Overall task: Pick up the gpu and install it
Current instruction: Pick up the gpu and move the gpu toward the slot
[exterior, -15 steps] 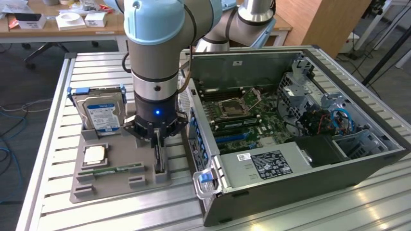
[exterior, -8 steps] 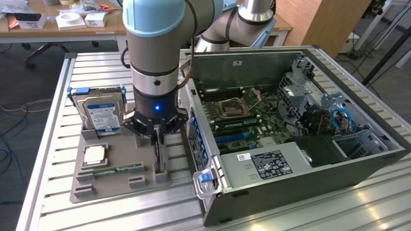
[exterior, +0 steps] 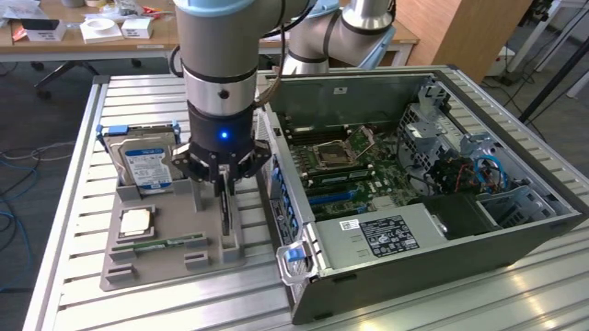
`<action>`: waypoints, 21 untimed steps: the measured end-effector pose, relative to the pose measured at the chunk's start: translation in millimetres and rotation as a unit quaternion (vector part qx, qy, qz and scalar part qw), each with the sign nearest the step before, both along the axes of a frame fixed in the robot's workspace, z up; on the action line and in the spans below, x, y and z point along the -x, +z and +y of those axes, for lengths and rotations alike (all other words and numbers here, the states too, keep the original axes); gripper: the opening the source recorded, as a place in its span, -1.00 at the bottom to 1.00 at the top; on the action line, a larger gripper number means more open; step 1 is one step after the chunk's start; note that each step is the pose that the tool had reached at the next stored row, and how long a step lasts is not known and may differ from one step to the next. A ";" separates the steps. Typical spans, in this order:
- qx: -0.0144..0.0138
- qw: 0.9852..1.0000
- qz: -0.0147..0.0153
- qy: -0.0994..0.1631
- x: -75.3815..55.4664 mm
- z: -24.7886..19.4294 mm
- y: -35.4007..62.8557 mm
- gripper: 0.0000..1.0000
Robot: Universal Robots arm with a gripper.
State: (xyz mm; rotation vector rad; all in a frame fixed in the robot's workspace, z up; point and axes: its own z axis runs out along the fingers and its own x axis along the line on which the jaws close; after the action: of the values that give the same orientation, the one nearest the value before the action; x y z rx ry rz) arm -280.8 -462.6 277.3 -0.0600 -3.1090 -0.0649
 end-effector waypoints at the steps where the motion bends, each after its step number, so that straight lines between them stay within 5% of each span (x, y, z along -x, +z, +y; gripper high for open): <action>1: 0.000 1.000 0.000 0.000 0.0 0.0 3.9 -0.48; 21: 0.000 1.000 0.000 0.000 -0.1 0.0 92.3 -0.48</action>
State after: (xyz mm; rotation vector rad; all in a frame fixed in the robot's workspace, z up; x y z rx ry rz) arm -280.7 -462.6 369.6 -0.0601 -3.1089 -0.0648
